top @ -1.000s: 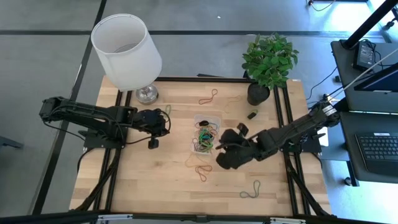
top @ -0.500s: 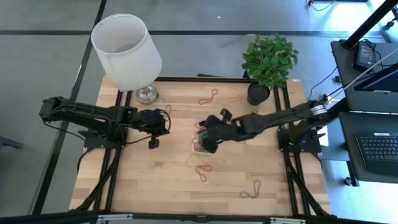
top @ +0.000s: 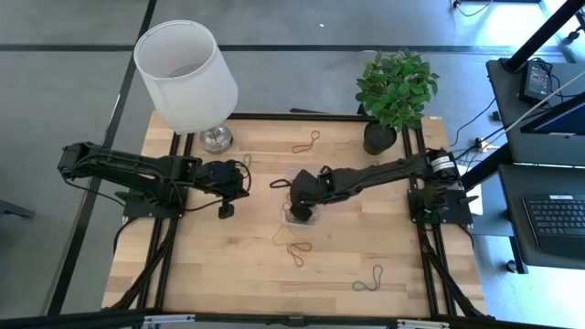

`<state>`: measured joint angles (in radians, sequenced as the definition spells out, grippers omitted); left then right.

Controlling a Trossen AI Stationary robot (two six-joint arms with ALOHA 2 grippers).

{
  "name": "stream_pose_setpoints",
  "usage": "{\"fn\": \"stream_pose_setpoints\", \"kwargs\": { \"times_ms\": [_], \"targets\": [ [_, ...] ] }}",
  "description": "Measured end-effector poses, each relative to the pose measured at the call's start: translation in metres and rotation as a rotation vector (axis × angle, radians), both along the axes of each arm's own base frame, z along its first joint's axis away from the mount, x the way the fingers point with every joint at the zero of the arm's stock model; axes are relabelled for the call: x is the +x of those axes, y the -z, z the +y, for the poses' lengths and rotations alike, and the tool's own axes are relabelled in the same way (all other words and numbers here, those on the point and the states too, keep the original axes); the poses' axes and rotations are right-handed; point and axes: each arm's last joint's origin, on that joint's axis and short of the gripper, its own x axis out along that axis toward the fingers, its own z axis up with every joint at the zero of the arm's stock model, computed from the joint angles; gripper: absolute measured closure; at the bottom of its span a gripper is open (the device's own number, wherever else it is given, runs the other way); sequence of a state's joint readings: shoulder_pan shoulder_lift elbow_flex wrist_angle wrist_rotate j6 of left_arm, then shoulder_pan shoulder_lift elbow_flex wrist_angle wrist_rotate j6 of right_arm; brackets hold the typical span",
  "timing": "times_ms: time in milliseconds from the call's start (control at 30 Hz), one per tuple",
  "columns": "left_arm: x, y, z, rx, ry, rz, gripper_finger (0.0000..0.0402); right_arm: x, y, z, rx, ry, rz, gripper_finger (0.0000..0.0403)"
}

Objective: Pick and place rubber bands into bin
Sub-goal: Put the bottom right red rubber band into the bin, then put the bottom yellow rubber band into the bin

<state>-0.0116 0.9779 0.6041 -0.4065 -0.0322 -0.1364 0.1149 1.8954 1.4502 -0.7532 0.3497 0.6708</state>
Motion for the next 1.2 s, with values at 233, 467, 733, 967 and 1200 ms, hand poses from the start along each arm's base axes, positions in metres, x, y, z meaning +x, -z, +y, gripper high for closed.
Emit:
{"fn": "stream_pose_setpoints", "kwargs": {
  "times_ms": [233,467,733,967,1200],
  "targets": [
    [0.0,0.0,0.0,0.005,0.005,0.0,0.04,-0.004,-0.003,-0.005,0.023,0.013,0.019,0.0289],
    [0.0,-0.001,-0.005,0.08,0.103,0.004,0.04,-0.018,-0.017,0.008,0.116,-0.013,0.057,0.0264],
    [0.009,-0.02,-0.038,0.186,0.168,0.017,0.04,-0.05,-0.05,0.054,0.054,-0.138,0.013,0.0319],
    [0.037,-0.031,-0.071,0.203,0.141,0.066,0.0399,-0.119,-0.038,0.086,0.093,-0.136,-0.022,0.0391],
    [0.083,-0.028,-0.105,0.161,0.041,0.195,0.0399,-0.19,-0.016,0.1,0.23,-0.13,-0.121,0.0375]
  ]
}}
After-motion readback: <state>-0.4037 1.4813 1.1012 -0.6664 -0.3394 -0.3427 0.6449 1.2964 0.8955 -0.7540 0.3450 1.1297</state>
